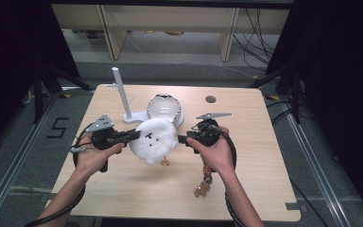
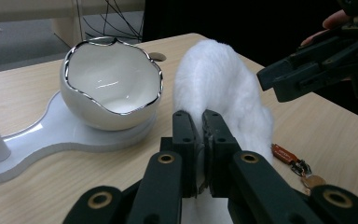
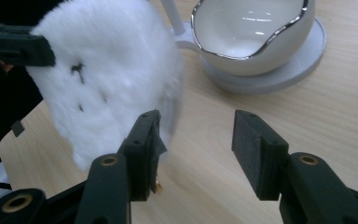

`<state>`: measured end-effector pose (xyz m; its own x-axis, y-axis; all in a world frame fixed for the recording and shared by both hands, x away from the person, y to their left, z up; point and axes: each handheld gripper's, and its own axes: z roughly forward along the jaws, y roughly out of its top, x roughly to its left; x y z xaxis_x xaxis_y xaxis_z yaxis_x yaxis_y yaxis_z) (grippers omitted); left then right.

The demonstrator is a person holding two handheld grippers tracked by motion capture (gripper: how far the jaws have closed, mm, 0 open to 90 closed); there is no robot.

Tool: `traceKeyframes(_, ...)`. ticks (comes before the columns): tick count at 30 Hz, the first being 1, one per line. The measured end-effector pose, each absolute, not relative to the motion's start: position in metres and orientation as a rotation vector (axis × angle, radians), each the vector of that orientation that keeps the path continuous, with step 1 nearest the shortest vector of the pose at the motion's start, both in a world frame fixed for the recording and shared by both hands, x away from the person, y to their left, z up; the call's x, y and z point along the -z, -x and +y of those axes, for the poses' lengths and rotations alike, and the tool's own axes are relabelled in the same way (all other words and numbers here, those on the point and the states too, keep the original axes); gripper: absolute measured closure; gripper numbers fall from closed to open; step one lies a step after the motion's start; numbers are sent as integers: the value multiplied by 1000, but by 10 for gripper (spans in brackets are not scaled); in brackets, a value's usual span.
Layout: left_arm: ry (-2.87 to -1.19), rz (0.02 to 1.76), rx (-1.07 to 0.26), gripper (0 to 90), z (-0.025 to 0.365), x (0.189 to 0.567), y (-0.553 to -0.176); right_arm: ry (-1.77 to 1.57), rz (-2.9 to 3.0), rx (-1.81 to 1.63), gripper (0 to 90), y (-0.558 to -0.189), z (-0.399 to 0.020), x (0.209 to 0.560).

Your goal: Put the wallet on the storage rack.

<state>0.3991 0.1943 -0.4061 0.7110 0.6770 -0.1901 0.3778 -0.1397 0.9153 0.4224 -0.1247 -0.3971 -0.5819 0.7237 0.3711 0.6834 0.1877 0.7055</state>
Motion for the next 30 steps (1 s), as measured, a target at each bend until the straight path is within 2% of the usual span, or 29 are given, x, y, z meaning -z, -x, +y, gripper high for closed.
traceKeyframes(15,-1740,811,-318,844,183,406,-397,-1359,2403,-1460,523,-437,-110,398)
traceKeyframes(19,-1730,792,-310,844,181,406,-396,-1352,2405,-1525,547,-440,-108,397)
traceKeyframes(23,-1725,801,-318,844,181,406,-395,-1309,2409,-1483,624,-441,-107,395)
traceKeyframes(24,-1722,802,-316,843,181,406,-395,-1308,2411,-1485,667,-441,-108,394)
traceKeyframes(30,-1718,806,-309,841,181,407,-396,-1262,2418,-1465,763,-440,-107,392)
